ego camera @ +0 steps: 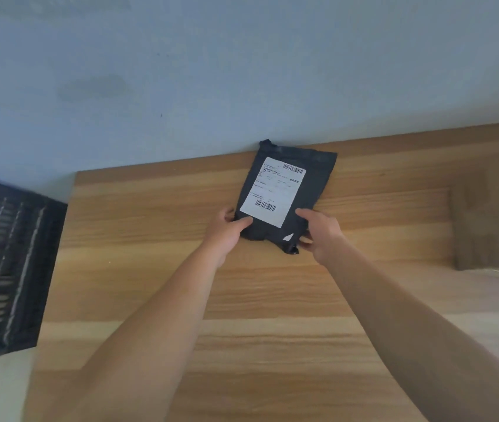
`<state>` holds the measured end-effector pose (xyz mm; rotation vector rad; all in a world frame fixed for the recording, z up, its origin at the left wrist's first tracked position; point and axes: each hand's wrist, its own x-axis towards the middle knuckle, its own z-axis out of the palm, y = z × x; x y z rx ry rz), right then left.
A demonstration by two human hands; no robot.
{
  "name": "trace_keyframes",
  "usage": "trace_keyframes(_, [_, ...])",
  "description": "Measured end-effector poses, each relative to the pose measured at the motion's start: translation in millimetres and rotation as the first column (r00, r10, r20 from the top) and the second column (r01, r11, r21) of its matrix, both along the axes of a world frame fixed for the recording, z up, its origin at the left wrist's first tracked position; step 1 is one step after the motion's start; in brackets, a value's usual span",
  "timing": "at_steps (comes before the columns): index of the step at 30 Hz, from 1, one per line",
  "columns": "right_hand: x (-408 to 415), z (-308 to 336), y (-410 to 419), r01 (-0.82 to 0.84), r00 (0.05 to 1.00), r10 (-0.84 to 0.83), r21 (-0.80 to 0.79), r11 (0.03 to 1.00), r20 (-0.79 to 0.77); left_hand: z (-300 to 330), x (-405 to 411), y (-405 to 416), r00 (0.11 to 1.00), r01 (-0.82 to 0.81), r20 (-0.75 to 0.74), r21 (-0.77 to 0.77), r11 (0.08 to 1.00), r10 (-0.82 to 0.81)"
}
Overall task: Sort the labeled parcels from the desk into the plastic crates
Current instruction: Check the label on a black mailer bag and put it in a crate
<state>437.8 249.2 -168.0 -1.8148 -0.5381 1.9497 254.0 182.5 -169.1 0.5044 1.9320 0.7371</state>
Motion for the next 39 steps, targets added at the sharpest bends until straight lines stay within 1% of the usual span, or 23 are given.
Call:
trace_keyframes(4, [2.8, -1.8, -11.4, -0.052, 0.998, 0.052, -0.020, 0.998, 0.040, 11.3, 2.9, -20.9, 0.997, -0.035, 0.062, -0.016, 0.999, 0.036])
trace_keyframes(7, [13.6, 4.8, -33.4, -0.104, 0.993, 0.105, -0.029, 0.994, 0.049, 23.1, 5.5, -50.5, 0.986, -0.027, 0.165, -0.033, 0.999, 0.032])
trace_keyframes(9, [23.1, 8.8, -55.9, -0.126, 0.992, 0.126, -0.038, 0.991, 0.013, 24.7, 3.7, -75.7, 0.972, 0.021, 0.233, -0.086, 0.996, -0.001])
trace_keyframes(11, [31.3, 13.5, -82.1, -0.161, 0.987, 0.159, -0.035, 0.986, -0.037, 23.5, -1.7, -104.1, 0.964, 0.066, 0.263, -0.132, 0.989, -0.029])
trace_keyframes(13, [36.8, 16.4, -108.5, -0.184, 0.982, 0.182, -0.029, 0.983, -0.052, 22.5, -11.1, -134.1, 0.961, 0.049, 0.278, -0.162, 0.986, -0.003])
trace_keyframes(15, [37.9, 24.3, -133.9, -0.211, 0.974, 0.210, -0.011, 0.977, -0.082, 27.0, -20.9, -162.9, 0.940, 0.025, 0.339, -0.154, 0.988, 0.029])
trace_keyframes(17, [31.7, 37.5, -156.4, -0.228, 0.966, 0.230, 0.035, 0.973, -0.114, 34.1, -31.6, -188.2, 0.902, -0.010, 0.428, -0.123, 0.992, 0.062])
trace_keyframes(19, [20.8, 54.3, -176.2, -0.248, 0.959, 0.258, 0.096, 0.964, -0.116, 44.4, -41.8, -210.6, 0.867, -0.038, 0.494, -0.057, 0.998, 0.061])
trace_keyframes(21, [8.4, 72.6, -195.6, -0.298, 0.941, 0.317, 0.152, 0.942, -0.116, 54.9, -50.0, -233.0, 0.841, -0.063, 0.538, 0.003, 0.998, 0.051])
trace_keyframes(24, [-11.4, 100.2, -225.6, -0.385, 0.900, 0.417, 0.217, 0.897, -0.125, 68.1, -62.4, -265.9, 0.813, -0.095, 0.580, 0.051, 0.994, 0.048])
trace_keyframes(27, [-33.9, 131.6, -252.1, -0.431, 0.855, 0.494, 0.312, 0.847, -0.158, 84.1, -79.0, -297.1, 0.739, -0.221, 0.667, 0.105, 0.970, 0.096])
trace_keyframes(30, [-55.1, 156.9, -275.9, -0.457, 0.823, 0.548, 0.398, 0.796, -0.150, 103.7, -100.6, -332.4, 0.704, -0.364, 0.700, 0.209, 0.908, 0.121])
trace_keyframes(32, [-69.0, 165.2, -292.1, -0.470, 0.812, 0.568, 0.423, 0.774, -0.136, 117.7, -115.6, -358.0, 0.720, -0.395, 0.686, 0.281, 0.875, 0.105])
trace_keyframes(33, [-75.6, 167.7, -300.7, -0.476, 0.807, 0.576, 0.432, 0.766, -0.132, 123.2, -123.3, -370.4, 0.744, -0.394, 0.660, 0.312, 0.865, 0.101])
trace_keyframes(36, [-90.0, 174.7, -329.7, -0.522, 0.763, 0.636, 0.467, 0.714, -0.118, 133.8, -146.3, -407.7, 0.800, -0.418, 0.582, 0.363, 0.833, 0.147])
trace_keyframes(39, [-97.1, 176.7, -353.7, -0.622, 0.685, 0.726, 0.469, 0.627, -0.062, 140.6, -165.4, -446.3, 0.793, -0.488, 0.574, 0.396, 0.778, 0.205])
